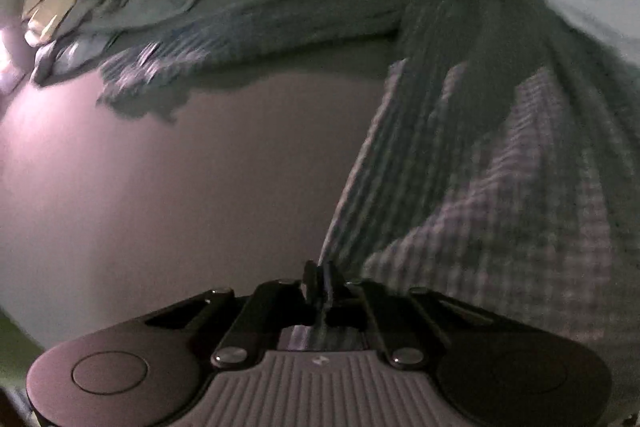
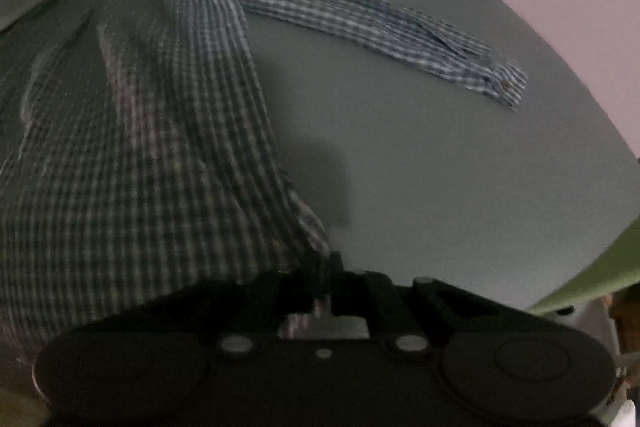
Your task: Fold clothes
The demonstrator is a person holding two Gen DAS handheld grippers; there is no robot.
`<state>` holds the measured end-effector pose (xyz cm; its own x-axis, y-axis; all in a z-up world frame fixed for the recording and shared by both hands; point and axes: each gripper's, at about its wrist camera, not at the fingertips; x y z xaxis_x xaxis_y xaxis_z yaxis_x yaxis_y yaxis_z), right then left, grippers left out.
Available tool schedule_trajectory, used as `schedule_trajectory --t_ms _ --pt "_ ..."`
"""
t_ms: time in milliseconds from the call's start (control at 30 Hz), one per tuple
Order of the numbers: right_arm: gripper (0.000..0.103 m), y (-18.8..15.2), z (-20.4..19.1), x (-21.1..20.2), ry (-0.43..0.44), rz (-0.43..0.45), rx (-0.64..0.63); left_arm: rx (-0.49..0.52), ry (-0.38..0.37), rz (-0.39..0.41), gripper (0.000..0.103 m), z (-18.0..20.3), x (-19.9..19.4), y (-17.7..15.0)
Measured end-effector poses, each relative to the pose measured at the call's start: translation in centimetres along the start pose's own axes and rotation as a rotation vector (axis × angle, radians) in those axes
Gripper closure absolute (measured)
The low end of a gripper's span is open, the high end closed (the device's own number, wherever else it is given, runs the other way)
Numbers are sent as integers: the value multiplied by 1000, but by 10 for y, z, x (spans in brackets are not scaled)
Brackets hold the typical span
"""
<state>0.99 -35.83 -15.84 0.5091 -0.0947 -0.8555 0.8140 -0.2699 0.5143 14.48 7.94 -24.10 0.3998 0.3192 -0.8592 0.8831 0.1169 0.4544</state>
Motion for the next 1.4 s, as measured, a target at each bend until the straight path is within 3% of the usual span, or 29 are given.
schedule_trajectory --t_ms 133,200,300,433,500,633,833,933,1033,1167,1400 --pt "51 8 1 -15 -81 12 -1 -80 -10 -35 78 -18 -5 -4" --pt "50 14 -6 -22 -92 24 -28 -100 -36 -44 75 -21 -8 -3" --pt "33 16 -17 -24 5 28 -72 -83 -86 -43 57 -15 -13 -4" --pt "31 4 -7 4 26 -57 -22 34 1 -33 55 14 -9 -16" --pt "28 -4 4 9 33 -78 31 40 38 -8 52 20 -13 -22" --pt "26 -9 18 6 5 -128 62 12 64 -62 50 14 -18 -24" --pt "26 -1 12 -3 -5 -63 -18 48 122 -105 49 0 -28 -31" --pt "22 12 -12 -4 -35 28 -89 31 127 -99 45 -11 -32 -27" --pt "16 22 -44 2 -6 87 -150 3 116 -74 44 -29 -31 -15" --pt "9 29 -87 20 59 82 -99 -34 87 -31 44 -57 -15 10" --pt "0 25 -216 53 136 86 -134 -103 -10 4 42 -117 45 68"
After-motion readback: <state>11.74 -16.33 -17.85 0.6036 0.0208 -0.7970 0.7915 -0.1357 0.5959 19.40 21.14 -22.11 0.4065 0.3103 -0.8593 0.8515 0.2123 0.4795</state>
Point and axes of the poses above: each gripper's, at about its wrist camera, not at the fingertips, and x roughly the way its jaws point, z to its right, y to its top, and after that the axes turned 14 degrees about y, right-handed
